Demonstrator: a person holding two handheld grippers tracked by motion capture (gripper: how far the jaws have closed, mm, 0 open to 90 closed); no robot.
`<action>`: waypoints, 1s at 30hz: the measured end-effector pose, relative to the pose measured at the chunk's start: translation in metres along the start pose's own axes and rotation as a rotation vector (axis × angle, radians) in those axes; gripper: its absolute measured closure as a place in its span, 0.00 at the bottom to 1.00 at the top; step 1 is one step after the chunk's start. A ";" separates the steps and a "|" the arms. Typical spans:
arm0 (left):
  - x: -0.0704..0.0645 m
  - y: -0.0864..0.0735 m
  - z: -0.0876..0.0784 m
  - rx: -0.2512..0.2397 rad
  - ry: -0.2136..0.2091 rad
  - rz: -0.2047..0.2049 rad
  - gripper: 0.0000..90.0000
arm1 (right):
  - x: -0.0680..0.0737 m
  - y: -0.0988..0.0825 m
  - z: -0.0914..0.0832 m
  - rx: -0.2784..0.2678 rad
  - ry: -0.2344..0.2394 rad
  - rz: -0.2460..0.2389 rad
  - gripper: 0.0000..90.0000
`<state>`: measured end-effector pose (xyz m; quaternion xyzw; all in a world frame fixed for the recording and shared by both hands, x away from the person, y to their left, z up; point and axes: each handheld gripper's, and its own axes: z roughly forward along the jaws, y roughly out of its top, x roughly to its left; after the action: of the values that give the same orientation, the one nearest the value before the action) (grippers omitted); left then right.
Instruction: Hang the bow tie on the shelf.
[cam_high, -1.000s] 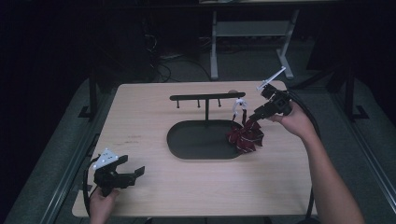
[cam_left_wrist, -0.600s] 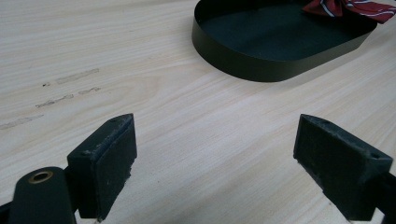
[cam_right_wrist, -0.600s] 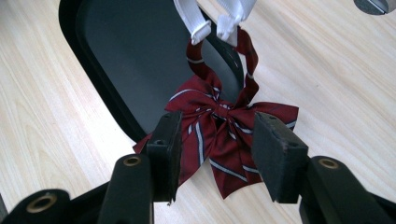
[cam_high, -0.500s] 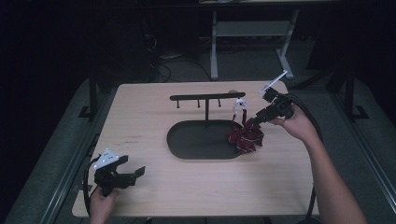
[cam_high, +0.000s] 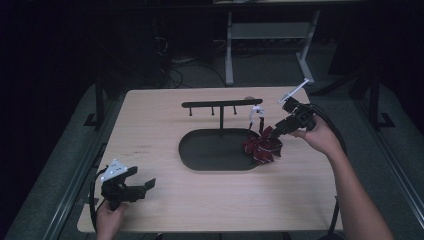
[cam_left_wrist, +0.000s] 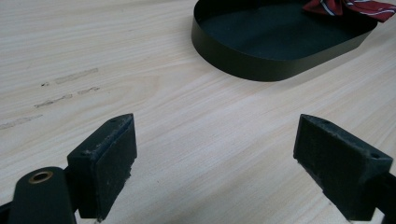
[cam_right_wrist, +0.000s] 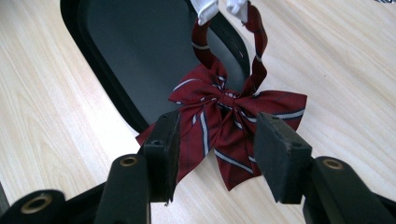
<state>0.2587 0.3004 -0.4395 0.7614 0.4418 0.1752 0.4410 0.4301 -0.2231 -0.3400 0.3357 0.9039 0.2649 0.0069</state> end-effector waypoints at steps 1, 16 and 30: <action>0.000 0.000 0.000 -0.001 0.000 -0.003 0.15 | 0.000 0.000 0.000 0.001 -0.001 0.002 0.56; 0.000 0.000 0.000 0.000 0.000 -0.002 0.15 | 0.002 -0.012 0.002 -0.008 0.016 0.008 0.55; 0.000 0.000 -0.001 0.001 -0.001 0.003 0.14 | 0.004 -0.025 0.005 -0.003 0.024 0.017 0.54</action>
<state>0.2583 0.3004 -0.4390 0.7623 0.4403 0.1752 0.4408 0.4131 -0.2345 -0.3557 0.3401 0.9007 0.2702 -0.0058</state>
